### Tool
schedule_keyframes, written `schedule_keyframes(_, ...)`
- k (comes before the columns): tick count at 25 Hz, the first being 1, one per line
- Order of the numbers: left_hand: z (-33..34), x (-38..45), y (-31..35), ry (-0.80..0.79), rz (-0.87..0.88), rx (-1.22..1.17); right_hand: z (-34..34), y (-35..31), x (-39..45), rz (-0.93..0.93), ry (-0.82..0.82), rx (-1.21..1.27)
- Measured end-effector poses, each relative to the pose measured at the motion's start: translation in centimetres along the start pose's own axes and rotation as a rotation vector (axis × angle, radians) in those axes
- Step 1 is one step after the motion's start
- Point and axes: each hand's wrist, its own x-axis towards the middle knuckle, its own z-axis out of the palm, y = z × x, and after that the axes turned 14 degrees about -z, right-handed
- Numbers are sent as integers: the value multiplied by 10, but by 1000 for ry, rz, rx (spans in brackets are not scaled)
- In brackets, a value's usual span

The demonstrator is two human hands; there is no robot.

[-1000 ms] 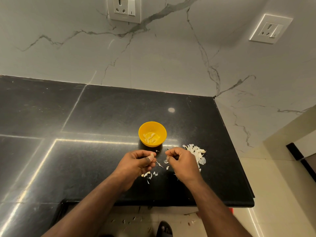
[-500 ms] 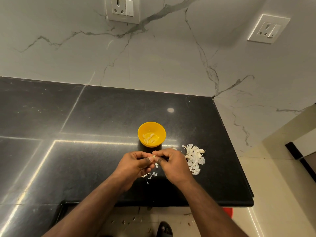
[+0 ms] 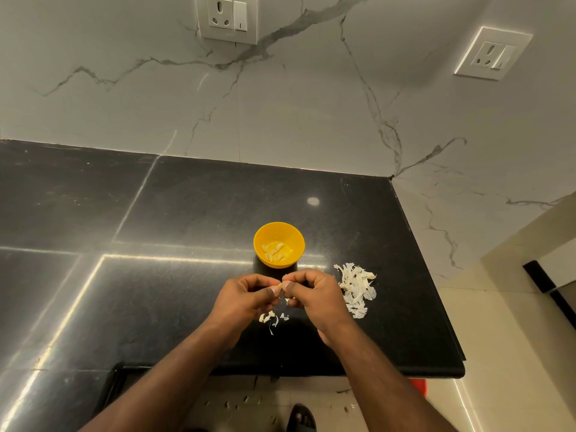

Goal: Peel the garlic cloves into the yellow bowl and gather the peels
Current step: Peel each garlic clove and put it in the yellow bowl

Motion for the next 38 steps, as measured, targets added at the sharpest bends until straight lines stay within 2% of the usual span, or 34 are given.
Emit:
schedule_keyframes(4, 3, 0, 1, 31, 68, 105, -3, -4, 3, 42, -19, 125)
schedule_keyframes(10, 1, 1, 1, 18, 87, 85, -6, -6, 3, 73, -25, 191)
schedule_keyframes(18, 3, 3, -2, -28, 15, -55, -4, -4, 2, 14, -5, 58)
schedule_keyframes(22, 0, 4, -1, -72, -66, -185, -10, 0, 1, -17, 11, -94)
schedule_keyframes(27, -4, 8, -1, -120, -147, -264, -36, 5, 7, -49, -31, -589)
schedule_keyframes(29, -4, 8, -1, -115, -146, -242, -38, 0, 7, -80, -15, -680)
schedule_keyframes(32, -2, 7, 0, -111, -112, -188, -28, -10, 4, -172, -3, -592)
schedule_keyframes(36, 2, 5, 4, -102, -9, -90, -7, -17, -2, -151, -169, -416)
schedule_keyframes(38, 4, 3, 4, -43, 25, -25, -5, -17, 0, -116, -184, -360)
